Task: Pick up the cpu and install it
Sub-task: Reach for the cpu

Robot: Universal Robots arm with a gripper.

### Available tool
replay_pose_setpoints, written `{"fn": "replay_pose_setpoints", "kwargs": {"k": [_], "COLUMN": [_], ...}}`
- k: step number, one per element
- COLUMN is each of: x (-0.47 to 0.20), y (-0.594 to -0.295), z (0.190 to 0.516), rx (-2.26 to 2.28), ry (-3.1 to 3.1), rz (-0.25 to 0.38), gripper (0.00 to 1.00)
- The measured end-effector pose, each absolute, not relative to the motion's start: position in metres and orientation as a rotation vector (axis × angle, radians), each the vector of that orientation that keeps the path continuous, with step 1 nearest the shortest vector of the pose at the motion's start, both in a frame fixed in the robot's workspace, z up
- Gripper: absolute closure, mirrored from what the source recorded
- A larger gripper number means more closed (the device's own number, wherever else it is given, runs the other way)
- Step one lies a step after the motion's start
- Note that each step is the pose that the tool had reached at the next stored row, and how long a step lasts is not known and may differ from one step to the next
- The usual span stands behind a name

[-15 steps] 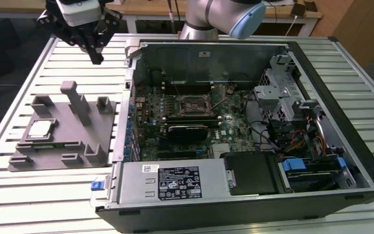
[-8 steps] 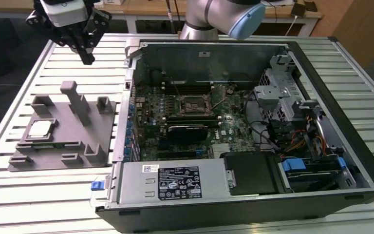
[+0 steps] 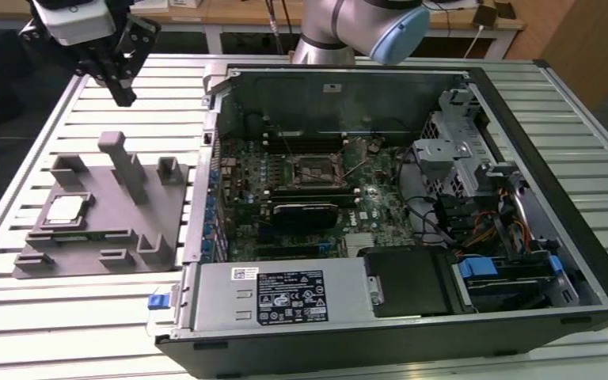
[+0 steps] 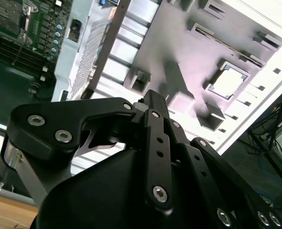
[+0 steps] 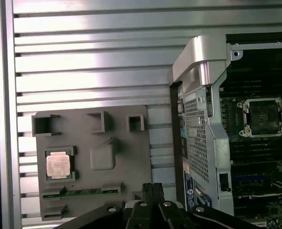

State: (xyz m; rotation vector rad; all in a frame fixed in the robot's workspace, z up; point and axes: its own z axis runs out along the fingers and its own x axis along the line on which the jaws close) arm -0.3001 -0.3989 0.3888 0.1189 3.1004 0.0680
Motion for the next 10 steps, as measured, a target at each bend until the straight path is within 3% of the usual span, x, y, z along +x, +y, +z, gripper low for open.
{"fn": "replay_pose_setpoints", "kwargs": {"k": [10], "x": [-0.326], "y": [-0.399], "z": [0.385], "rx": [0.120], "ry": [3.100], "rz": [0.068], "gripper": [0.89]}}
